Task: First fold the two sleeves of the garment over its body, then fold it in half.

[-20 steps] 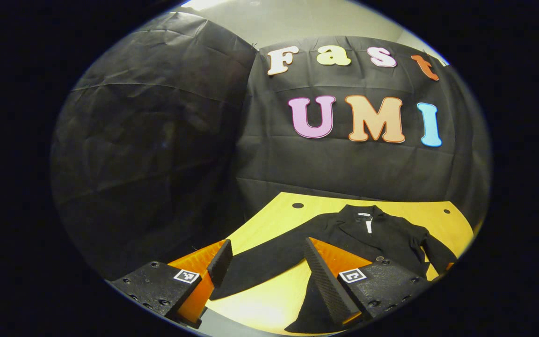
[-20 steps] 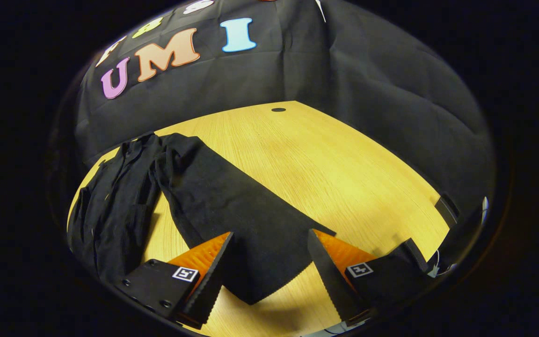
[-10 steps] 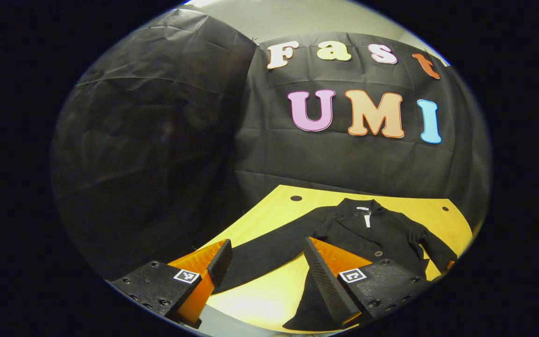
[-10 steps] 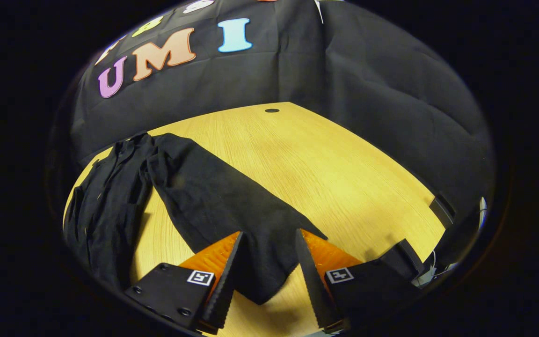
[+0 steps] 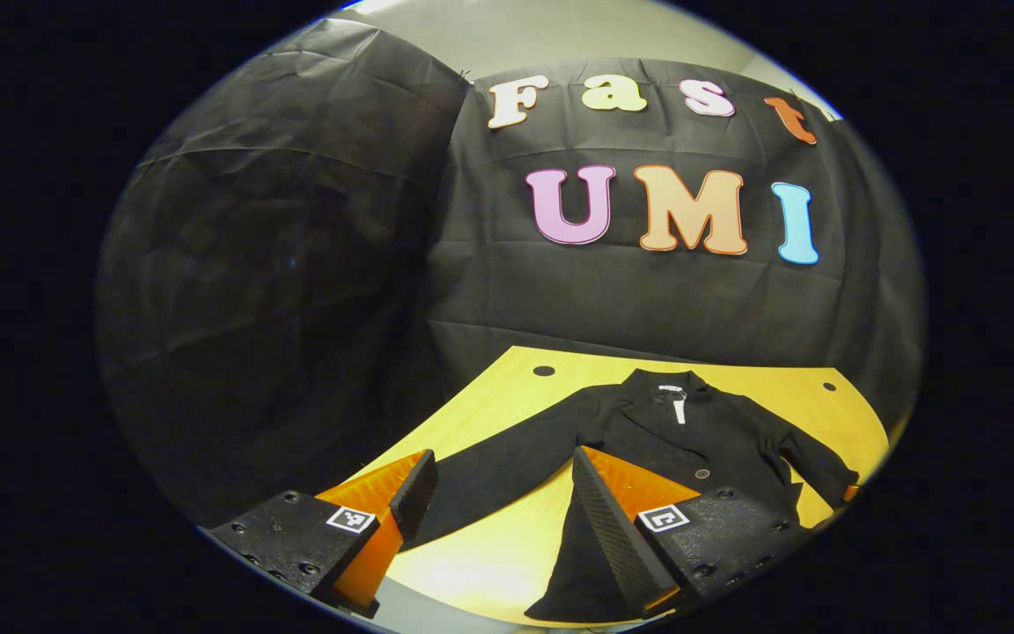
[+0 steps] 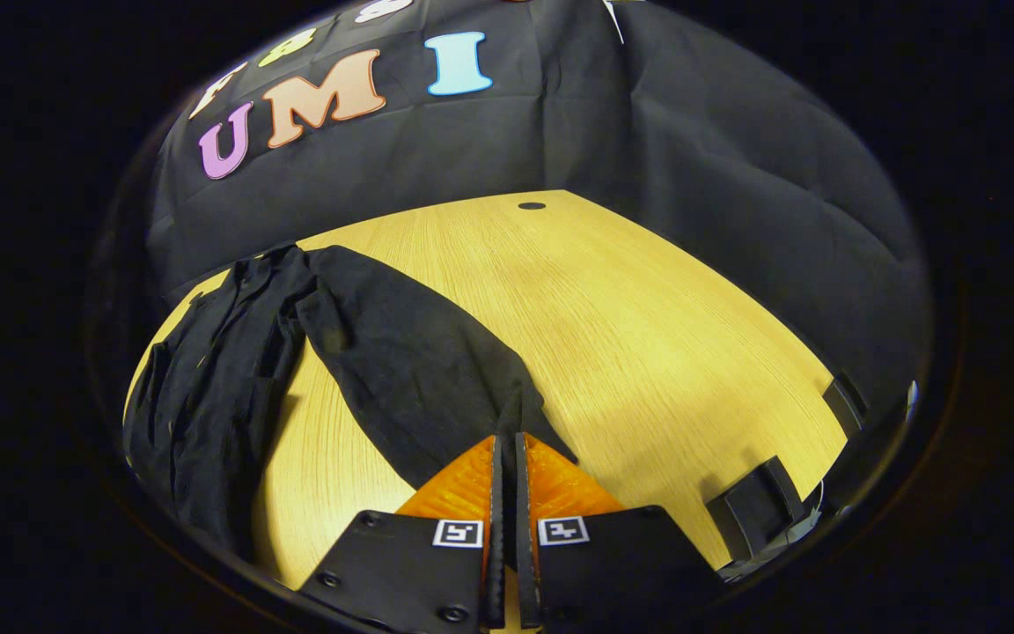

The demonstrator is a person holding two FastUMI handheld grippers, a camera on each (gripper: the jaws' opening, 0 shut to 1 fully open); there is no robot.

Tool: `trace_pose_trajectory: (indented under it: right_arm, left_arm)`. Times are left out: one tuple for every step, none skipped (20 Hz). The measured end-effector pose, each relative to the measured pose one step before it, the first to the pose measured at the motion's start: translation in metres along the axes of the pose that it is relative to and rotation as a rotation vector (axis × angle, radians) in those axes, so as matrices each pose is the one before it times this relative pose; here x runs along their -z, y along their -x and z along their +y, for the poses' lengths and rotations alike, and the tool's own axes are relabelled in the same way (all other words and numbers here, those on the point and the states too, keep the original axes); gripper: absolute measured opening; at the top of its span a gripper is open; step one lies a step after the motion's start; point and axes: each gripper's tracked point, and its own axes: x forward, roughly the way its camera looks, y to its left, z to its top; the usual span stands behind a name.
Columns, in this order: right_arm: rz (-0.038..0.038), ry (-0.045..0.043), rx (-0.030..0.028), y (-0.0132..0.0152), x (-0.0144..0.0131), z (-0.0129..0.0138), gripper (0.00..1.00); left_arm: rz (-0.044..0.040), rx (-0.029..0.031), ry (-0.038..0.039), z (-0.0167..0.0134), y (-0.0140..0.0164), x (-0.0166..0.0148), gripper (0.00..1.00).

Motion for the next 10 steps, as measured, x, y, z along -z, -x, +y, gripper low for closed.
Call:
trace_pose_trajectory:
  right_arm:
    - [0.00598, 0.00117, -0.01829, 0.00099, 0.00055, 0.00187, 0.08]
    - [0.00343, -0.01058, -0.01629, -0.00311, 0.00064, -0.00050, 0.06]
    - [0.00841, -0.02232, -0.01444, -0.00093, 0.00079, 0.00017, 0.02]
    - [0.00695, -0.01739, -0.01355, 0.00370, -0.00030, -0.00035, 0.04]
    - [0.00684, -0.01079, -0.01023, -0.00046, -0.00130, 0.00002, 0.03]
    - [-0.00003, 0.00382, -0.00124, 0.00002, 0.00059, 0.00020, 0.03]
    - [-0.00518, 0.02069, 0.00999, 0.00006, -0.00091, 0.00004, 0.03]
    - [-0.00620, 0.03127, 0.01924, -0.00006, 0.00067, -0.00081, 0.03]
    - [-0.00374, 0.03320, 0.02260, 0.00043, -0.00028, -0.00046, 0.03]
    - [-0.00112, 0.02997, 0.01715, -0.00030, 0.00062, 0.00085, 0.03]
  left_arm:
    - [-0.00143, 0.00035, -0.00099, -0.00074, 0.00041, -0.00028, 0.92]
    - [-0.00235, 0.00032, -0.00099, -0.00028, 0.00121, 0.00028, 0.92]
    - [-0.00043, -0.00206, -0.00165, -0.00043, 0.00006, -0.00112, 0.92]
    - [-0.00005, -0.00159, -0.00076, -0.00030, 0.00049, 0.00068, 0.92]
    - [0.00084, -0.00305, -0.00016, -0.00020, 0.00116, 0.00019, 0.92]
    - [0.00196, -0.00232, 0.00133, 0.00011, 0.00141, 0.00102, 0.92]
    - [0.00095, -0.00212, 0.00063, -0.00097, 0.00106, 0.00009, 0.92]
    - [-0.00116, -0.00158, -0.00002, -0.00064, 0.00102, -0.00062, 0.92]
    - [-0.00229, -0.00308, -0.00140, -0.00023, 0.00074, -0.00066, 0.92]
    - [-0.00348, -0.00371, -0.00197, -0.00044, 0.00065, -0.00118, 0.92]
